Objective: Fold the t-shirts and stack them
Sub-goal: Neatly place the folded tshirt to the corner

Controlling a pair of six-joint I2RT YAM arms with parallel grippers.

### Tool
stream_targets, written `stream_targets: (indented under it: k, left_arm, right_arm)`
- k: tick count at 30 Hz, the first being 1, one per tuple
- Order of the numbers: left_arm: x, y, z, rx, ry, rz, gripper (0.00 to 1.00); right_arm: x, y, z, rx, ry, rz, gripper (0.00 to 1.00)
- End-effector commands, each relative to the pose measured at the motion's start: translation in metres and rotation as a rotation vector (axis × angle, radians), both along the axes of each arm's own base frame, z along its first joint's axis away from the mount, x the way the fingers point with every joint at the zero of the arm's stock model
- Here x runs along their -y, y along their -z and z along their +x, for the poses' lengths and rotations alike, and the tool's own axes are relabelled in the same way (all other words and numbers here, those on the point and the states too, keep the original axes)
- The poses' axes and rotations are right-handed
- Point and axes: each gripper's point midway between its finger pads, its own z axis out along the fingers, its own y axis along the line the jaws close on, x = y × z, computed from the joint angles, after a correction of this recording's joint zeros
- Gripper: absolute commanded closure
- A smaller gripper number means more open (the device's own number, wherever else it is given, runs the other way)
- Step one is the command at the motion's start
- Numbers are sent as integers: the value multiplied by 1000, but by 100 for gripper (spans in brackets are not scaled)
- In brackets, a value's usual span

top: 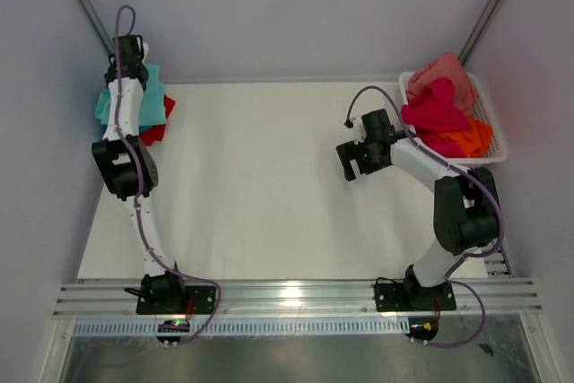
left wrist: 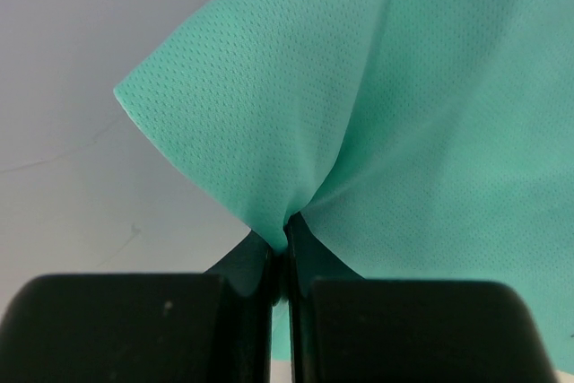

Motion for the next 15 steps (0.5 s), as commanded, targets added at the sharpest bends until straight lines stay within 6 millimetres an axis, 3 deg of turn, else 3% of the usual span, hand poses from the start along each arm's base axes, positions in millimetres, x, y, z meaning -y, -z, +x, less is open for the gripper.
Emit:
stream_targets:
  k: [1,8,15]
  left_arm:
    - [-18,-38,6,107,-38,60,100]
    - [-33,-33,2,121,-78,51,100]
    - [-44,-47,2,161,-90,57,100]
  right_arm:
    - [-4,-12,7,35,-6,10,1]
    - [-4,-11,7,32,-4,9,1]
    - [-4,-8,7,23,-3,6,1]
